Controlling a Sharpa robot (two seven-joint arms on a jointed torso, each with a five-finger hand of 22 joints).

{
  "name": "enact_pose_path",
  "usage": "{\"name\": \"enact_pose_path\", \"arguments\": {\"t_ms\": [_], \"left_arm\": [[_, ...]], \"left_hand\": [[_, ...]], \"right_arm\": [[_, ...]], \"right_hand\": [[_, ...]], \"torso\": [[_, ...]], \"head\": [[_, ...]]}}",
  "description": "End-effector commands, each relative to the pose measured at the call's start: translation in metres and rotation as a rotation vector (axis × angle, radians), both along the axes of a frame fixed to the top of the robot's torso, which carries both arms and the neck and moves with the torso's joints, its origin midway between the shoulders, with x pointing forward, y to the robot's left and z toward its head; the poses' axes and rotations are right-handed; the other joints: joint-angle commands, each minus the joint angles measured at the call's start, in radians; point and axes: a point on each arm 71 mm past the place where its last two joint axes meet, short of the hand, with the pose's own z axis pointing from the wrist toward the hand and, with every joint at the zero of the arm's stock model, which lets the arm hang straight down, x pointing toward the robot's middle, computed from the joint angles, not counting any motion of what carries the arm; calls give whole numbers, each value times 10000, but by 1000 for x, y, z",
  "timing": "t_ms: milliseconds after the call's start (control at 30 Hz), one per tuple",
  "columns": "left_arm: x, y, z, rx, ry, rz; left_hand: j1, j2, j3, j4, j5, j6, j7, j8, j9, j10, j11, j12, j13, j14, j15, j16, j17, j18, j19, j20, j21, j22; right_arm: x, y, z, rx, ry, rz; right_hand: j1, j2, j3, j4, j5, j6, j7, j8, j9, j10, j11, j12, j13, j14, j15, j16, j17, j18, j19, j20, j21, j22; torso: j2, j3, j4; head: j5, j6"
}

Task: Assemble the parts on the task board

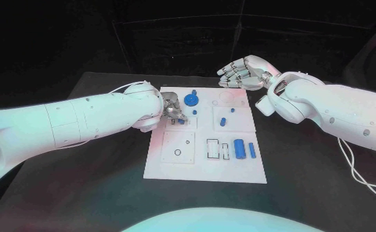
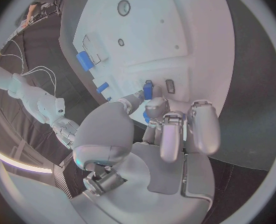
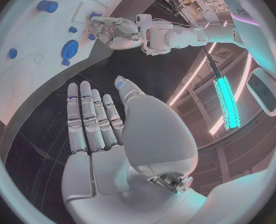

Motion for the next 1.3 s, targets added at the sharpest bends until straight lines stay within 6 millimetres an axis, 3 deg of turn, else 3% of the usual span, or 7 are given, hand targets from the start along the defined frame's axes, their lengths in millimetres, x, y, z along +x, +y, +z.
{"name": "enact_pose_path", "arguments": {"t_ms": [33,633,1300], "left_arm": [[-1,0,-2,209,221,-231],[0,-1,-4,391,451,-338],[7,-4,-7,628,675,-406]], "left_hand": [[-46,48,1264,-1219,37,12,-62,56,9,61,13,22,7,1055,-84,64,2634,-174,35,-20,27,-11],[-274,35,1292,-1042,24,46,-74,114,50,81,10,27,11,1055,-81,64,2634,-171,26,-19,10,-21],[-1228,-86,997,-336,15,192,-167,240,144,129,-59,96,83,1055,-141,64,2634,-175,46,-71,4,25]], "right_arm": [[0,1,2,44,-70,147],[0,2,2,48,-75,151],[-1,2,2,46,-58,177]], "right_hand": [[-10,83,-15,-40,54,-92,548,46,-10,-75,-14,56,-9,0,86,-64,-9,102,72,-22,-65,-9],[-13,83,-16,-43,52,-98,549,48,-11,-80,-13,60,-15,-3,87,-67,-17,102,74,-21,-74,-14],[-17,84,-18,-46,51,-104,550,53,-11,-86,-11,65,-22,-5,89,-72,-26,102,76,-20,-85,-21]], "torso": [[2,1,-6],[-2,-1,-9],[-2,-1,-7]], "head": [[12,-19],[-9,-42],[-23,-96]]}}
